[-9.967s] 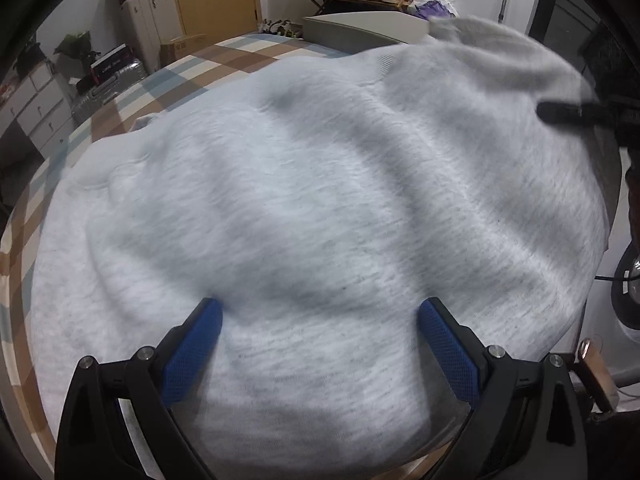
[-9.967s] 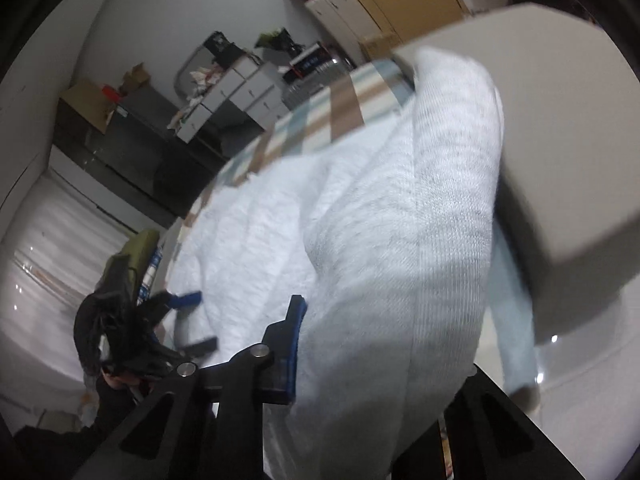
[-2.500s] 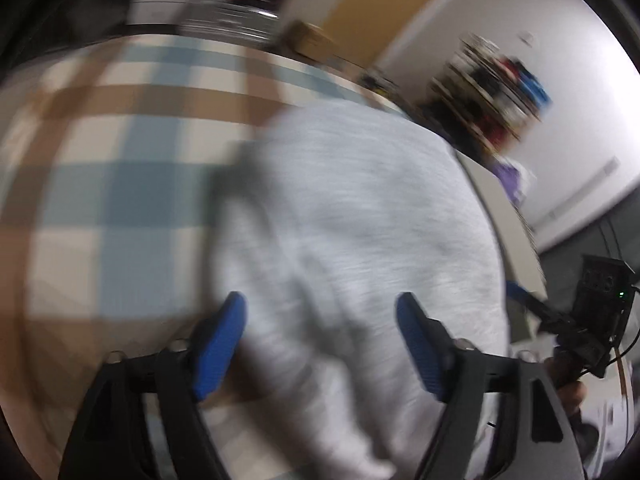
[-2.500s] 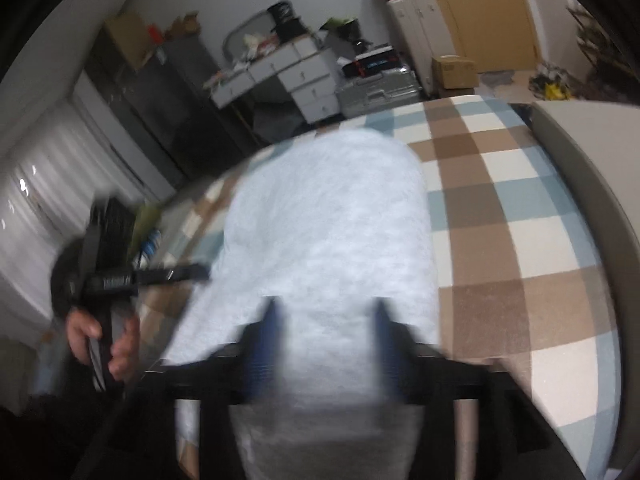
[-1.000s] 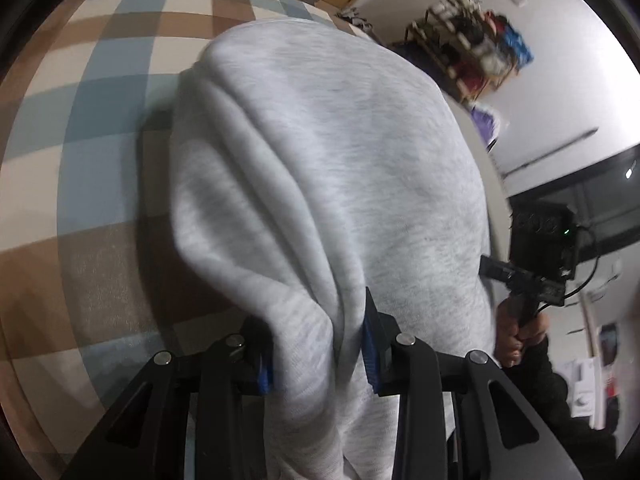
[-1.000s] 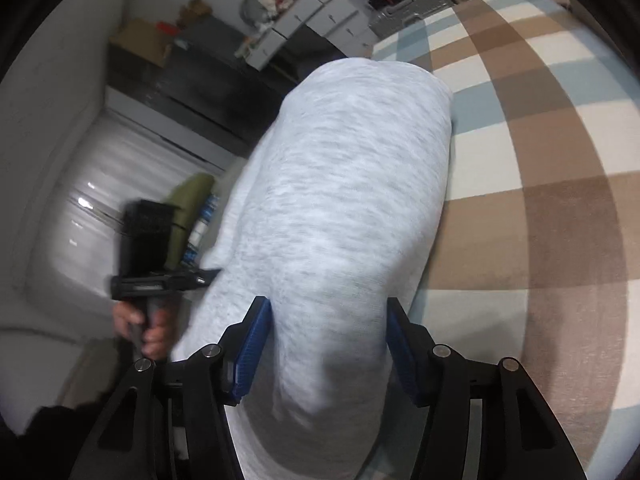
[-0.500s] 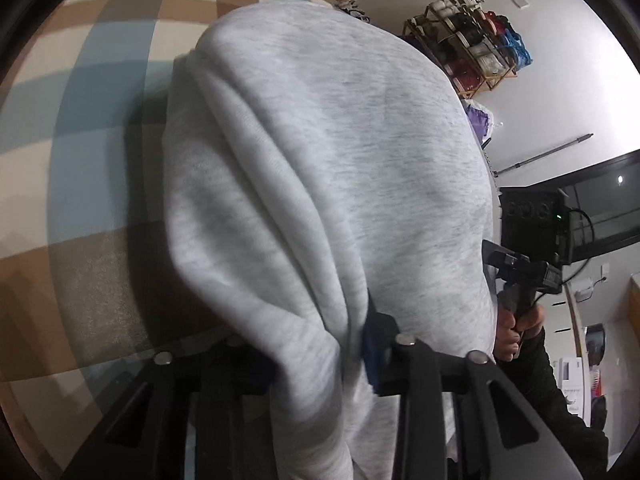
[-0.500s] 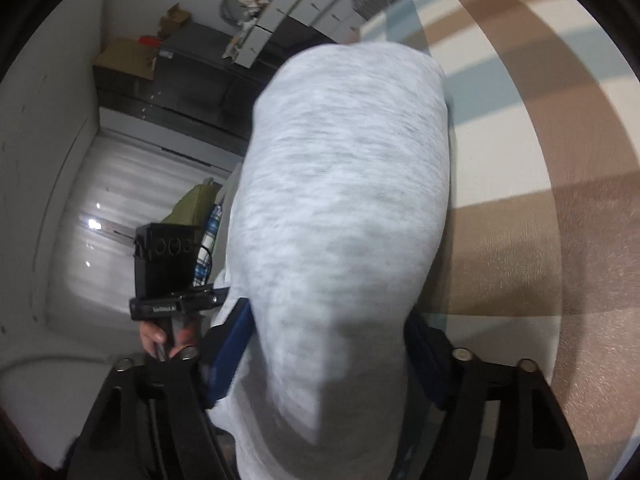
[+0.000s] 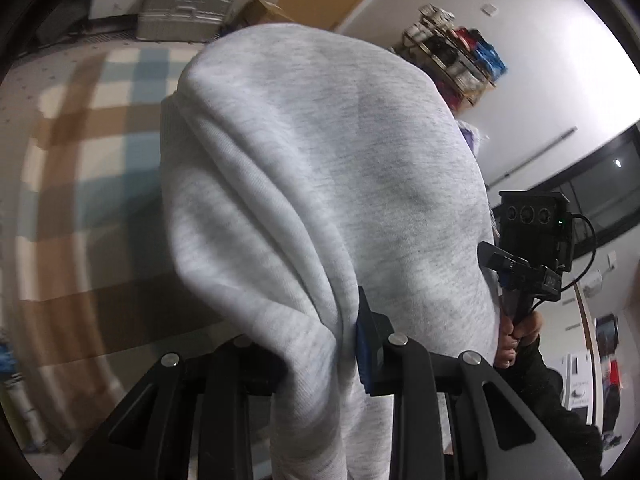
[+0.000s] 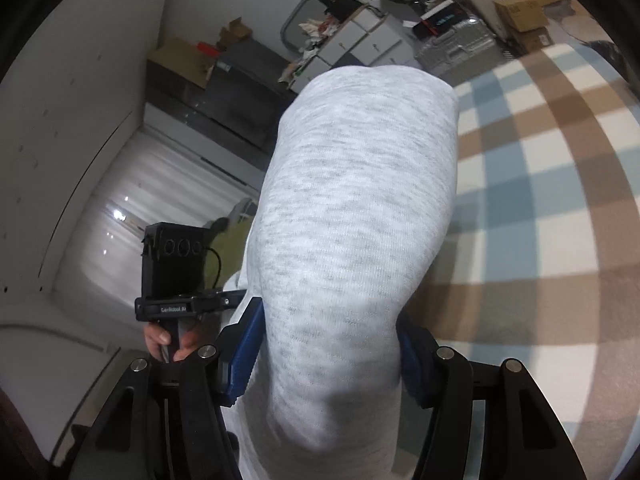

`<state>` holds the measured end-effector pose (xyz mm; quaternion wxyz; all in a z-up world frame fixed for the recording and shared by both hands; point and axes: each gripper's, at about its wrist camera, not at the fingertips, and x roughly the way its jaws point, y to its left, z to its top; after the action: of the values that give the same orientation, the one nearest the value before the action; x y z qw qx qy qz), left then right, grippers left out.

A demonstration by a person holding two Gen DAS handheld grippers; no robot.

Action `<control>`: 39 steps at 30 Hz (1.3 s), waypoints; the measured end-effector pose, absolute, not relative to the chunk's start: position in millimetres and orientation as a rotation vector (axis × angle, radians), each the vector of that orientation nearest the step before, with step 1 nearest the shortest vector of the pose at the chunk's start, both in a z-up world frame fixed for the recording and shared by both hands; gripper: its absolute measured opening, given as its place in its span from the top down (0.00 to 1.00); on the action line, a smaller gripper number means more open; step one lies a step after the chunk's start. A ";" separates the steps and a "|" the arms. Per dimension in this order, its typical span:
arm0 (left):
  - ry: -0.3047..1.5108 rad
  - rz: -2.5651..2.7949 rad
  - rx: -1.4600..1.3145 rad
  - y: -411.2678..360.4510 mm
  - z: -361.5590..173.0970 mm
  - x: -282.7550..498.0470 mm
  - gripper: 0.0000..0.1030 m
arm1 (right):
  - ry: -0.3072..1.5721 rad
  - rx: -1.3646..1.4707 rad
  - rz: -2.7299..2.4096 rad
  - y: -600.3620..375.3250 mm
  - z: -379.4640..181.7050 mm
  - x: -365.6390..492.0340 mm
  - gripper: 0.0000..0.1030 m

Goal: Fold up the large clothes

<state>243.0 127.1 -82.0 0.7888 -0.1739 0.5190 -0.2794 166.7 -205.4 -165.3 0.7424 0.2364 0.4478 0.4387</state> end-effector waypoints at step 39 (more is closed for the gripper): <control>0.956 0.258 -0.560 531.5 -64.5 156.2 0.63 | 0.692 -0.244 1.093 266.0 -91.2 168.3 0.34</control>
<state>156.2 531.5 -64.5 0.8425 -0.2651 0.4526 0.1223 168.3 266.0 -91.2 0.7911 -0.1133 0.3215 0.5078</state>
